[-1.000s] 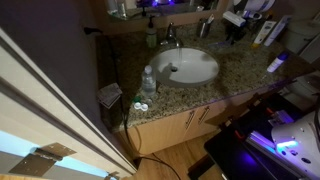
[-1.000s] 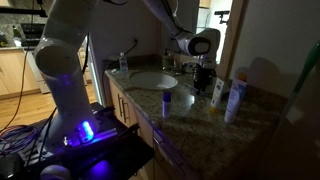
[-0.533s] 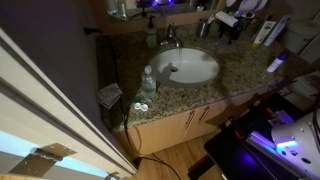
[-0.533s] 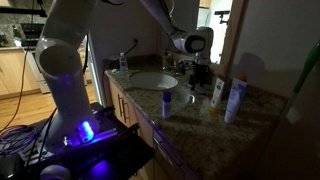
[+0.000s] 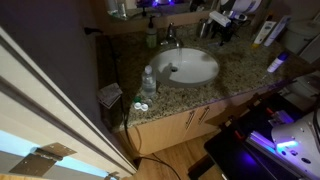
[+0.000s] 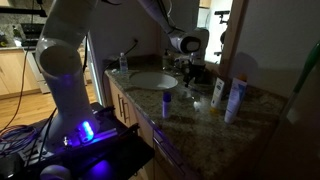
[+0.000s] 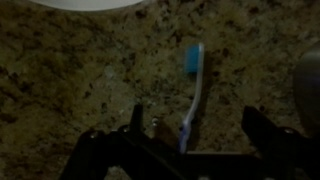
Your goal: Pick up the tooth brush wet it and put it back in the holder then close the tap
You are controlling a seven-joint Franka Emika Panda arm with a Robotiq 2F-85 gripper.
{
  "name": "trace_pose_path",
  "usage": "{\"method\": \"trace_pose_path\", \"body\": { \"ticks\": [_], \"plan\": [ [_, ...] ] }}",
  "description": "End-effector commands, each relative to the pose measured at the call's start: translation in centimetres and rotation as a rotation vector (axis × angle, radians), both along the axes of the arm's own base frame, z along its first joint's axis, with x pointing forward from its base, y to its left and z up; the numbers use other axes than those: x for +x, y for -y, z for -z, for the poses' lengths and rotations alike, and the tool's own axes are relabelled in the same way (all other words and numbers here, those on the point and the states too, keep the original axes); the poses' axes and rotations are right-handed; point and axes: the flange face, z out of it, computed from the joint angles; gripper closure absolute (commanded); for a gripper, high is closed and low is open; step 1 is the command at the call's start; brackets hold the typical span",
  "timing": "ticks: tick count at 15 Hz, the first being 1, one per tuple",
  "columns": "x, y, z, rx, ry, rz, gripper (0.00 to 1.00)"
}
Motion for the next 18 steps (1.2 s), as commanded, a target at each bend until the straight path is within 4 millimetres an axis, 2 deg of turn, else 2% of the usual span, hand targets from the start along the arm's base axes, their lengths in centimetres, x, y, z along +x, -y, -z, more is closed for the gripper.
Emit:
{"method": "trace_pose_path", "body": {
  "ticks": [1,7,8,10,18],
  "plan": [
    [0.1,-0.2,0.0,0.004,0.001,0.000,0.00],
    [0.0,-0.2,1.6,-0.025,-0.022,0.000,0.00],
    [0.0,-0.3,1.8,-0.024,-0.024,-0.007,0.25],
    [0.1,-0.3,1.9,-0.027,-0.023,-0.011,0.33],
    [0.3,-0.2,1.4,-0.042,-0.015,-0.014,0.89]
  ]
}}
